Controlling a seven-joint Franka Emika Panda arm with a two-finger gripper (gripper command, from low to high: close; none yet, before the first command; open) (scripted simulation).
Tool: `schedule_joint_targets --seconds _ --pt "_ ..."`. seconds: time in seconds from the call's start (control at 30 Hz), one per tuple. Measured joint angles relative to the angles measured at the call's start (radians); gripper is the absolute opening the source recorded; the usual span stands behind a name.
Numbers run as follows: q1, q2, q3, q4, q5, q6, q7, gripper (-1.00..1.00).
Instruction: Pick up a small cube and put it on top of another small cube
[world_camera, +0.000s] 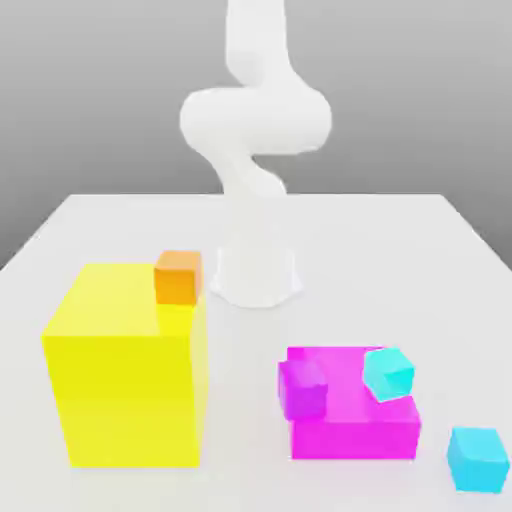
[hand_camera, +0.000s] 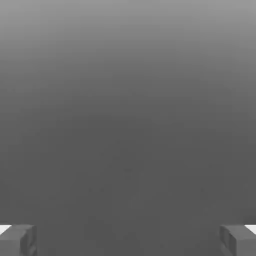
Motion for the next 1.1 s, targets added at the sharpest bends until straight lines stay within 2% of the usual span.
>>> schedule_joint_targets --seconds 0.3,0.57,0.73,0.93,1.07,1.1 --pt "0.199 0.334 -0.035 -0.011 0.080 0.102 -0.332 0.00" --pt "0.320 0.624 0.001 -0.020 0.120 0.192 -0.601 0.00" --pt "0.388 0.801 0.027 -0.028 0.089 0.253 -0.730 0.00" --pt "0.441 1.009 0.051 -0.035 -0.023 0.330 -0.824 0.00" --pt "0.456 1.154 0.045 -0.013 -0.051 0.434 -0.827 0.00" --pt "0.457 1.183 0.044 -0.007 -0.053 0.457 -0.827 -1.00"
